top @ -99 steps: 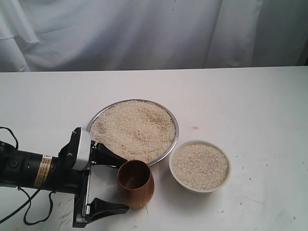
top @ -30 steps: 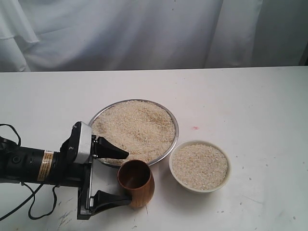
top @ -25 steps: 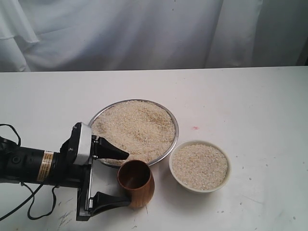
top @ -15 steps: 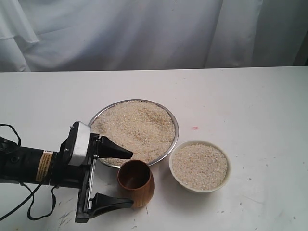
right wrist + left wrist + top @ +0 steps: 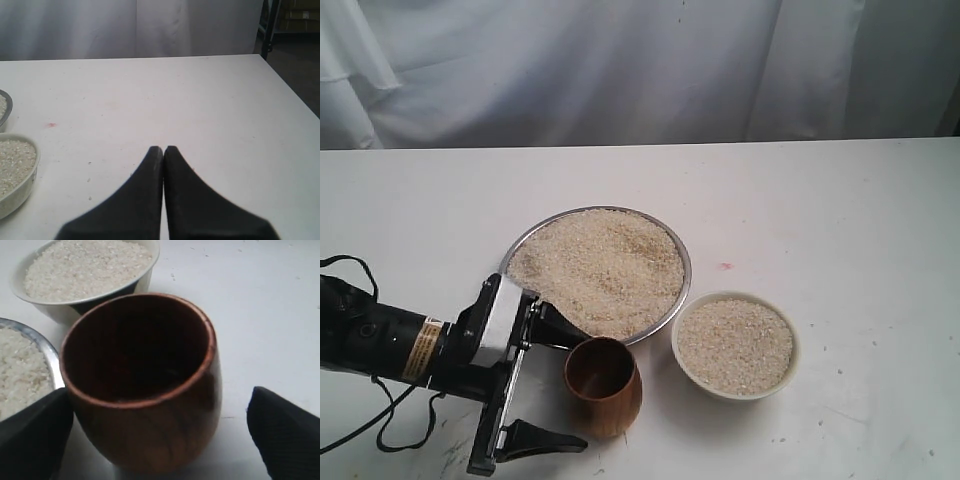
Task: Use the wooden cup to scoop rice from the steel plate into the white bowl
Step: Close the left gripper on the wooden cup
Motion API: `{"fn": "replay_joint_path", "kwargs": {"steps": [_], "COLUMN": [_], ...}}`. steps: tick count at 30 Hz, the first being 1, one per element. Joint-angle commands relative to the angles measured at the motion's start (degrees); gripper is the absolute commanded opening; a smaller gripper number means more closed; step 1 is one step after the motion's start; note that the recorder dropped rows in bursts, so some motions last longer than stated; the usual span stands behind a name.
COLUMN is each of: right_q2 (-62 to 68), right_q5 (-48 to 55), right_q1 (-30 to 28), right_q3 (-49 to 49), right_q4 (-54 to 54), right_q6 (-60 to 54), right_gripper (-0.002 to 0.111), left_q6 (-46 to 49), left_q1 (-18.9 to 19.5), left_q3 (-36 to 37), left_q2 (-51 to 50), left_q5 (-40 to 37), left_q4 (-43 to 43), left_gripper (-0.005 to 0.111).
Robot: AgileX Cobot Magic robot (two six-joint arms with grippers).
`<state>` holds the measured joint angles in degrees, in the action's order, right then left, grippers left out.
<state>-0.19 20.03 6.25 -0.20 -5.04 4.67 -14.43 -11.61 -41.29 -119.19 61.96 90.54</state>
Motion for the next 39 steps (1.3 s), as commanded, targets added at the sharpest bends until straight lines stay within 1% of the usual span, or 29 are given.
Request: {"fn": "replay_joint_path", "kwargs": {"steps": [1,4,5,8,12,14,20,22,39], "right_q2": [0.19,0.19,0.19,0.19,0.19,0.19,0.19,0.19,0.19], "right_q5": [-0.22,-0.22,-0.22,-0.22,-0.22,-0.22,-0.22,-0.22,-0.22], "right_q1": [0.04,0.04,0.04,0.04,0.04,0.04,0.04,0.04,0.04], "right_q3": [0.2,0.2,0.2,0.2,0.2,0.2,0.2,0.2,0.2], "right_q4": [0.04,0.04,0.04,0.04,0.04,0.04,0.04,0.04,0.04], "right_q6": [0.02,0.02,0.02,0.02,0.02,0.02,0.02,0.02,0.02], "right_gripper": [0.0,0.0,0.0,0.0,0.0,0.0,0.0,0.0,0.0], "left_q6": [-0.3,0.49,1.72,4.6,5.34,3.92,-1.0,-1.13,-0.76], "left_q1": [-0.35,-1.76,-2.85,-4.02,-4.02,-4.02,-4.02,-4.02,-4.02], "left_q3": [-0.4,-0.4,-0.4,-0.4,-0.6,-1.13,-4.42,-4.7,-4.7], "left_q2": [-0.13,-0.35,-0.82,-2.12,-2.47,-2.77,-4.78,-5.08,-5.08], "left_q5": [2.22,2.26,1.98,1.87,2.15,1.73,4.06,5.32,5.44], "left_q4": [-0.54,-2.75,-3.94,-6.28,-6.44,-6.44,-4.29,-4.71,-4.36], "left_gripper": [0.082,0.081,0.081,0.081,0.081,0.081,0.081,0.081,0.081]}}
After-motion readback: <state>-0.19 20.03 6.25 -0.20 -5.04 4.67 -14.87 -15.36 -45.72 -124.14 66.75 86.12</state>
